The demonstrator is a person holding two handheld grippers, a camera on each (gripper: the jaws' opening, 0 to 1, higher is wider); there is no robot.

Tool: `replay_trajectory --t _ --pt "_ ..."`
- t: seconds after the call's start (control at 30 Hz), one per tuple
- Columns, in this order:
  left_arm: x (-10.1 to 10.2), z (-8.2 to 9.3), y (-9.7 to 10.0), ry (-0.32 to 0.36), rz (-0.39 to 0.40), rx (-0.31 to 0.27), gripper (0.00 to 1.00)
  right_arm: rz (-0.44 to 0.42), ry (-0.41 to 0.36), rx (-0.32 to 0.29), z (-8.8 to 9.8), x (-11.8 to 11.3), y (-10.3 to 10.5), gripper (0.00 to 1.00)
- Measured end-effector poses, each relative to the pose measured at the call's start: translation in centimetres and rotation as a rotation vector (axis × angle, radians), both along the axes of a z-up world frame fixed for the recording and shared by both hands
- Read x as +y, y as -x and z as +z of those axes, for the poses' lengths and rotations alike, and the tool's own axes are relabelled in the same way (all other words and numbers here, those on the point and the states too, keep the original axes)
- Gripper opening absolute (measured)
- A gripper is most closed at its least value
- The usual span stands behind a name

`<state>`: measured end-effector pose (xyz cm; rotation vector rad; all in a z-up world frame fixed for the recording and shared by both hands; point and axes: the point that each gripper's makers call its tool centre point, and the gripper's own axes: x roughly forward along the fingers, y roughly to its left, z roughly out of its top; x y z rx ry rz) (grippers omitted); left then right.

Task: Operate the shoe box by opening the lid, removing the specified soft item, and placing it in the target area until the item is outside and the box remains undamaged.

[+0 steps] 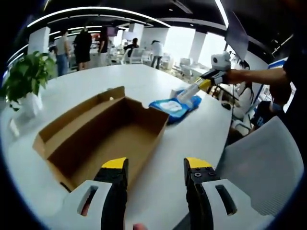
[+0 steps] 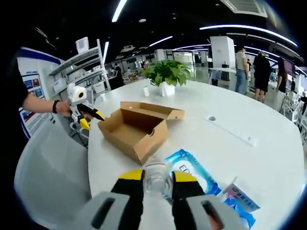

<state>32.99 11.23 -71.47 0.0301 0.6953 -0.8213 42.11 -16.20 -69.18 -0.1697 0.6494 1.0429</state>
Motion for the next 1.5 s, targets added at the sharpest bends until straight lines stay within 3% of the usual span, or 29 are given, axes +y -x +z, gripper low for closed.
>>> replay_trajectory --t 0.77,1.5 --pt "1.5 -0.4 1.0 -0.007 0.065 0.009 0.47 0.083 0.190 -0.023 -1.3 -2.0 -5.5 0.17" --pt "2.5 -0.5 0.7 -0.015 0.086 0.014 0.47 0.167 0.396 -0.091 -1.6 -4.0 -11.1 0.17"
